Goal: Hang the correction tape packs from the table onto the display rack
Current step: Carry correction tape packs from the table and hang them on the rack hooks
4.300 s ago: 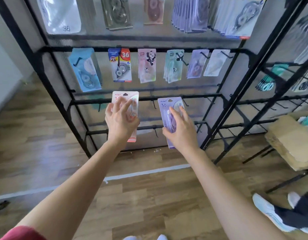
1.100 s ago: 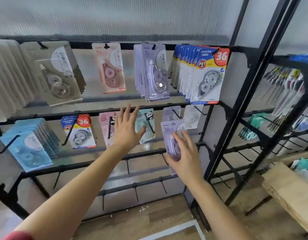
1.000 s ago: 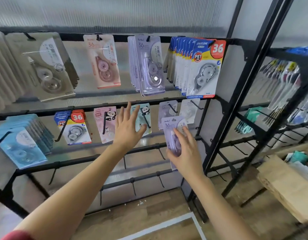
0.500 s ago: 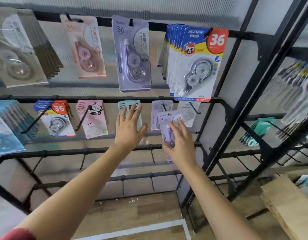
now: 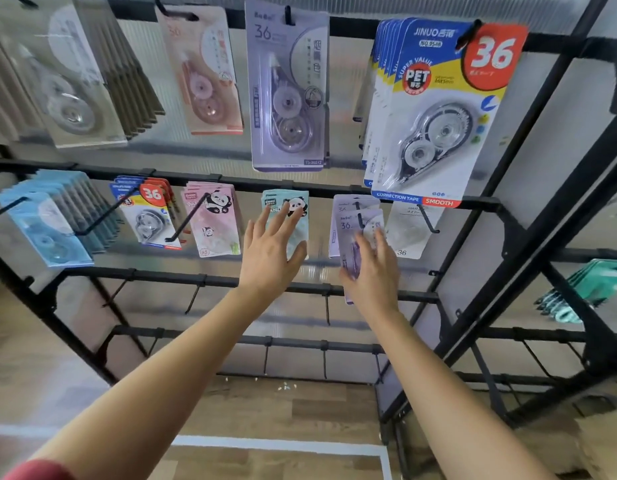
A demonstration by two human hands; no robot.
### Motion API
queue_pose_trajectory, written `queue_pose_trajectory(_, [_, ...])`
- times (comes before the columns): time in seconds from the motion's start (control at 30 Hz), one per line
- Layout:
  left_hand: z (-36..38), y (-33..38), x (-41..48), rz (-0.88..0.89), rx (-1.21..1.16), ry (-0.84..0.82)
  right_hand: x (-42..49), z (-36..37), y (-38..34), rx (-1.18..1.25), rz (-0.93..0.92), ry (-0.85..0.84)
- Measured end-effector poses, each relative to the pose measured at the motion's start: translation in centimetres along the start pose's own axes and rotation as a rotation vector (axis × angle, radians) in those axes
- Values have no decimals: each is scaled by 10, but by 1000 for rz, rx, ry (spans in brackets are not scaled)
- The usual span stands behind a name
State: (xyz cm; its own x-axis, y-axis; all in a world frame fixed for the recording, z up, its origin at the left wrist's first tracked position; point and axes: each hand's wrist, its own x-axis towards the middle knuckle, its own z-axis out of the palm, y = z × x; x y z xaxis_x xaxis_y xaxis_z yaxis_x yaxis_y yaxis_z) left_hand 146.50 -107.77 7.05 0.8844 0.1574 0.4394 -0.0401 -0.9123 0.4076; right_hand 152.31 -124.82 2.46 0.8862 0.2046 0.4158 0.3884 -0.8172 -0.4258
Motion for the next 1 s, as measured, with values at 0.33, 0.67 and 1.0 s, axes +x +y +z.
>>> queue_pose_trajectory(0.33, [-1, -1, 2, -12, 66, -23, 42, 18, 14, -22, -10, -162])
queue_pose_trajectory(0.67, [-17, -30, -44, -49, -54, -39, -3, 19, -1, -75, 34, -310])
queue_pose_trajectory(1.0, [-44, -104, -203, -391, 176, -281, -116, 42, -94, -101, -273, -627])
